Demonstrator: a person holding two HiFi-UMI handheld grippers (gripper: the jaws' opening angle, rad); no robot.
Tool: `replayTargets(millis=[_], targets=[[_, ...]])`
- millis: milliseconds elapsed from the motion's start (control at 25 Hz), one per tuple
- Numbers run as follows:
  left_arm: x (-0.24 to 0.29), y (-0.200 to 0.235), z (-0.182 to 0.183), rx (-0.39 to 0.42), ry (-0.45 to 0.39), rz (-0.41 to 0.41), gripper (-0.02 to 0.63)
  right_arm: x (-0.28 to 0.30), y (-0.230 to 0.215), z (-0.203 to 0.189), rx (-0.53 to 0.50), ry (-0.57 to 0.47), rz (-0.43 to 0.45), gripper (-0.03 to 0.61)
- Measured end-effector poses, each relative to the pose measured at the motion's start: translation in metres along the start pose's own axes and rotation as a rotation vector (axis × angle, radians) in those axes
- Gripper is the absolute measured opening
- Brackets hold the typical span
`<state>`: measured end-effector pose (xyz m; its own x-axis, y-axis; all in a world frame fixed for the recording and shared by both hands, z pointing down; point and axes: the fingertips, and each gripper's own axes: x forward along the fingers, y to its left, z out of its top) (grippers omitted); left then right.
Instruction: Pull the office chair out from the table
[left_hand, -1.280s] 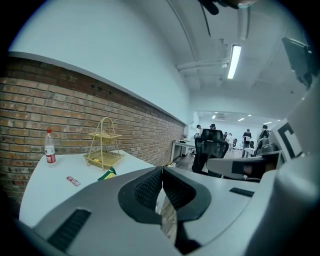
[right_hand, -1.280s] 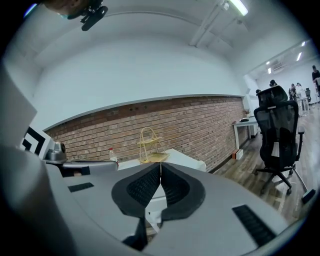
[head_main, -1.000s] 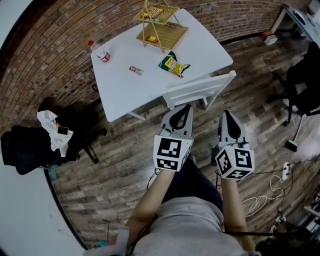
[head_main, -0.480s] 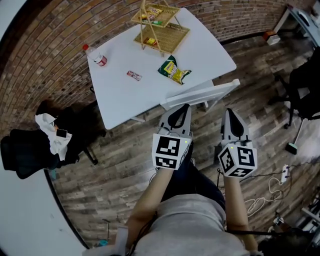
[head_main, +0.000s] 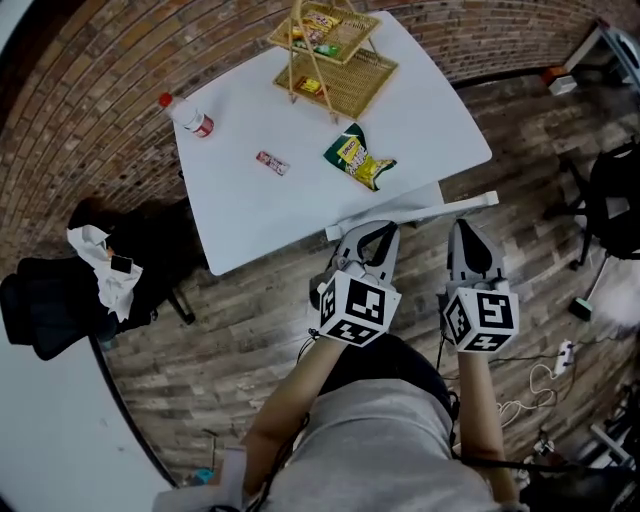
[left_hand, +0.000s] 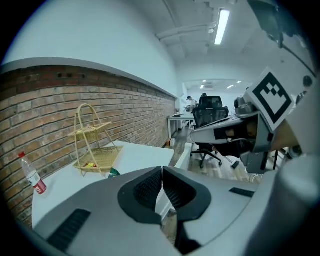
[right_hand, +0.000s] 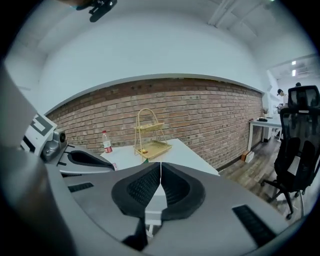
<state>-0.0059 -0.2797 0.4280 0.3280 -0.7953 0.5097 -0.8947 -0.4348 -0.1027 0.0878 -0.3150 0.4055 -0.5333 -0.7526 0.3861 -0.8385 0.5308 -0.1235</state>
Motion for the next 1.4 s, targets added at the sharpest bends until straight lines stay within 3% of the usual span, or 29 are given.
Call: replayTargets(millis=[160, 360, 600, 880, 1000, 1120, 1160, 1240, 1400], targets=[[0.022, 0.002, 0.003, 0.01, 0.023, -0.065, 0.015, 0.026, -0.004, -0.003, -0.036, 0.05, 0.009, 0.015], [0.039, 0.004, -0.001, 0.111, 0.064, -0.124, 0.015, 0.053, 0.004, -0.002, -0.127, 0.107, 0.086, 0.017], [0.051, 0.015, -0.013, 0.084, 0.141, -0.172, 0.015, 0.073, 0.013, -0.012, -0.203, 0.198, 0.213, 0.017], [0.062, 0.012, -0.016, 0.198, 0.195, -0.214, 0.018, 0.078, 0.013, -0.011, -0.274, 0.26, 0.277, 0.017], [0.065, 0.007, -0.019, 0.177, 0.219, -0.245, 0.104, 0.078, 0.019, -0.013, -0.307, 0.294, 0.338, 0.017], [0.068, 0.006, -0.026, 0.192, 0.257, -0.254, 0.11, 0.081, 0.025, -0.016, -0.372, 0.309, 0.411, 0.018], [0.069, 0.004, -0.028, 0.208, 0.268, -0.26, 0.118, 0.082, 0.026, -0.018, -0.404, 0.312, 0.437, 0.029], [0.071, 0.002, -0.031, 0.248, 0.288, -0.27, 0.154, 0.082, 0.03, -0.023, -0.459, 0.347, 0.483, 0.148], [0.078, -0.001, -0.039, 0.335, 0.36, -0.28, 0.172, 0.08, 0.036, -0.04, -0.619, 0.409, 0.599, 0.164]])
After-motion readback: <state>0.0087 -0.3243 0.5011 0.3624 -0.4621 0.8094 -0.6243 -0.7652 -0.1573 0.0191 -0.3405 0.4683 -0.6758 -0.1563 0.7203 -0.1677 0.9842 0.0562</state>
